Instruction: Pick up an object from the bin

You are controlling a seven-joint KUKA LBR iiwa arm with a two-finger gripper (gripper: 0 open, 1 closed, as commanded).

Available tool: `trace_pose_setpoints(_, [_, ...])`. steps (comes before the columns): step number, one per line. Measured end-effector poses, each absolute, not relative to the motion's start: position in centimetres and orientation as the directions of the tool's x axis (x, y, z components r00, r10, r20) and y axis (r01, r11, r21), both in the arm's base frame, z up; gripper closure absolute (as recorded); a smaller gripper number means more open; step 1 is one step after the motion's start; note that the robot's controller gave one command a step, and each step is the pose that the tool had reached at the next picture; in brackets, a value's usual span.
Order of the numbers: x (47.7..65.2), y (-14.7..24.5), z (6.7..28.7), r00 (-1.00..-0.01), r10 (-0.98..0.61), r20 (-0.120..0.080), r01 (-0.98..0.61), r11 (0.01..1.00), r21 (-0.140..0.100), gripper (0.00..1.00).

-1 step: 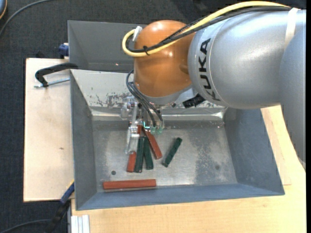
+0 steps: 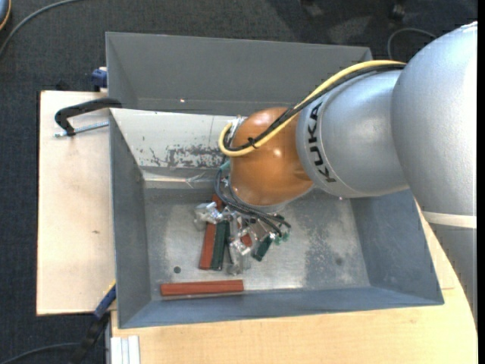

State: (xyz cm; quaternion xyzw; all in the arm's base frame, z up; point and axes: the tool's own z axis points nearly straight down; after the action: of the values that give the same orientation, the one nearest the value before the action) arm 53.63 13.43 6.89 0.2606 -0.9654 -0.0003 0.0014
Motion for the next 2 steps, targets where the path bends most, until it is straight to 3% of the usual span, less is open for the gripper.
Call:
trace_pose_setpoints(1, [56.6, 13.3, 10.2, -0.751, -0.660, -0.009, -0.660, 0.751, -0.003, 0.00])
trace_pose_setpoints(2, [59.5, 15.2, 10.4, -0.284, -0.959, -0.007, -0.959, 0.284, -0.005, 0.00])
